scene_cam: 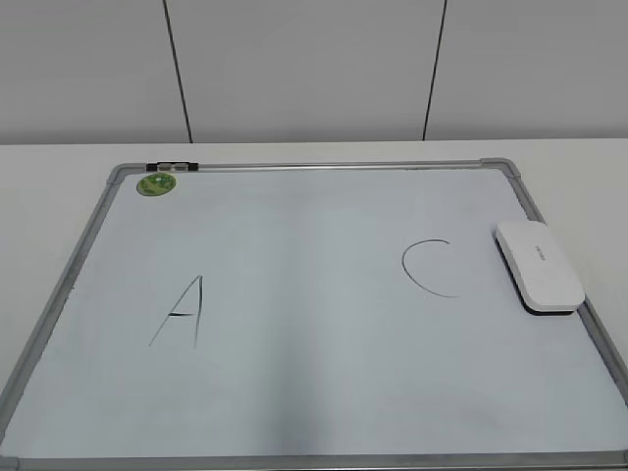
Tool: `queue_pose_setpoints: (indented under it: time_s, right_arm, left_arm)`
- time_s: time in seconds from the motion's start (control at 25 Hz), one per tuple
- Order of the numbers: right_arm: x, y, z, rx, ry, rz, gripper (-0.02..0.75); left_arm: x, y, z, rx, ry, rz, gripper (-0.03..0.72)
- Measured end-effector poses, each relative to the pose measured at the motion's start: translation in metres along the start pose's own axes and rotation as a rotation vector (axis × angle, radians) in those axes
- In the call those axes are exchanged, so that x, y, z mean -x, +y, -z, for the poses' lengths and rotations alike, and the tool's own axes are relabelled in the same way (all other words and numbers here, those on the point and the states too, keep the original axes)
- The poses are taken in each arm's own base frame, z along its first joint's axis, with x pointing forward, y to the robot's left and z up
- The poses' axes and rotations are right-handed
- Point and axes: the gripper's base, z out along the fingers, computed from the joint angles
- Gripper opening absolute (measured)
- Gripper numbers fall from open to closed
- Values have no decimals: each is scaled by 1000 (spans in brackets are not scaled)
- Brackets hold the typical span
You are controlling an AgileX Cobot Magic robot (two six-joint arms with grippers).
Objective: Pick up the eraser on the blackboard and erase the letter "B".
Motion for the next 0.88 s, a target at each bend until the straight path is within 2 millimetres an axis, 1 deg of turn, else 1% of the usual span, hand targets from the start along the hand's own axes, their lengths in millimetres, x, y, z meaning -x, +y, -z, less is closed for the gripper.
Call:
queue_pose_setpoints:
  time_s: [0.64, 0.88]
  right_arm:
    - [0, 0, 0, 0, 0, -2, 587]
    - [0, 0, 0, 0, 0, -2, 587]
  left_arm:
    - [0, 0, 0, -25, 1, -14, 258]
    - [0, 0, 0, -25, 1, -12, 245]
